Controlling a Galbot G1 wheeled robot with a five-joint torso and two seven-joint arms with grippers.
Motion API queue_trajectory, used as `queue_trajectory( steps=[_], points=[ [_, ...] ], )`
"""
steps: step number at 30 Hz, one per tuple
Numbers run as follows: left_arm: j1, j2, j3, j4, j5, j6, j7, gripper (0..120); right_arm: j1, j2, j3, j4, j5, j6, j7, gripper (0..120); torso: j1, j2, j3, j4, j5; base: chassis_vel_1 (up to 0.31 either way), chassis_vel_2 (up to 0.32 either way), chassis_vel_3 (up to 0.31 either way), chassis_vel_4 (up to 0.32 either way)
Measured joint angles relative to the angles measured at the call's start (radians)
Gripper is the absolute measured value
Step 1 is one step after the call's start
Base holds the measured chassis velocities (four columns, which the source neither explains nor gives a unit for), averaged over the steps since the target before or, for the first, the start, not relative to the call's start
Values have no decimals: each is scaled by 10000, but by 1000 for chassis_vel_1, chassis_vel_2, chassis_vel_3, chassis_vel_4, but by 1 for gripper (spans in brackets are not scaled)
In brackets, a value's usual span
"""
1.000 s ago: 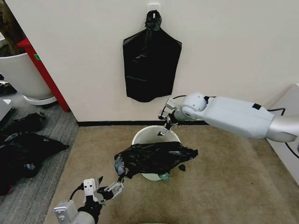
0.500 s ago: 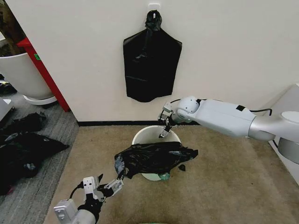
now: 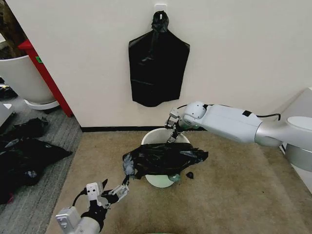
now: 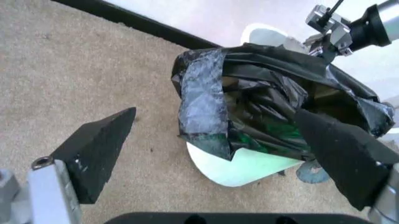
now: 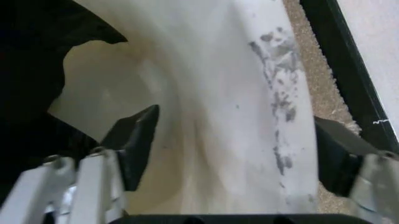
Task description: Place the garbage bag over the trash bin.
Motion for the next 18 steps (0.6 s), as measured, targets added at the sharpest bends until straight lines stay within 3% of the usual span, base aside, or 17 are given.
queue_trajectory(
  steps=[18],
  points=[
    [1,-48,103,145,173,-338,105,100,-36,-136,136,633,824,-15,981,8,0,0,1,0,1,0,0,0,0]
  ],
)
